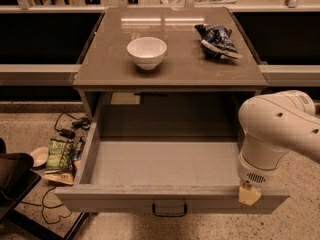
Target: Open top drawer
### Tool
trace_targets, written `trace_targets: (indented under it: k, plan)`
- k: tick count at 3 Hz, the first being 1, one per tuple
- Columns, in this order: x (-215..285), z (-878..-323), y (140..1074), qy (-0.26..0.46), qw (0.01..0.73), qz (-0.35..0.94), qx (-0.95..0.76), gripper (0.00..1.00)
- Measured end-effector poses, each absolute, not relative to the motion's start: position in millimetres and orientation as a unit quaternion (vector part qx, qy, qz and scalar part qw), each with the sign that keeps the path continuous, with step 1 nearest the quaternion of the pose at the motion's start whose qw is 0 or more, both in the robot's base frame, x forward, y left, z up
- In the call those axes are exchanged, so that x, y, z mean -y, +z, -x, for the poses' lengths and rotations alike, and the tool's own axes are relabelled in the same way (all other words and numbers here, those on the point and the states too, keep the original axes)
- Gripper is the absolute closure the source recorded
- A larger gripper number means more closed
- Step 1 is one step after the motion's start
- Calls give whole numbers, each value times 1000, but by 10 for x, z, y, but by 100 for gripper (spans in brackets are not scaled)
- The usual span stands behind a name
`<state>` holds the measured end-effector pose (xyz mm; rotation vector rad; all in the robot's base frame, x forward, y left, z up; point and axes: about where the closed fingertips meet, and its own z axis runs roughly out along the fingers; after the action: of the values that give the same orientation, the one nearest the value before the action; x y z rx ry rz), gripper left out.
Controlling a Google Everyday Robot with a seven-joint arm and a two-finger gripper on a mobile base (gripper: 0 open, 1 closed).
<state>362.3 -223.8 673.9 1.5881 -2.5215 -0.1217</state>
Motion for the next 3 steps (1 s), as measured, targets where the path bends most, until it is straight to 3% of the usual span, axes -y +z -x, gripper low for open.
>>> trace_targets:
  k: [1,2,3]
  plan:
    - [2238,-3623,6739,-41,79,-531,843,100]
    - [2238,-3623,6742,-41,79,-531,843,83]
    - [2238,-3623,6749,-41,79,-531,843,59]
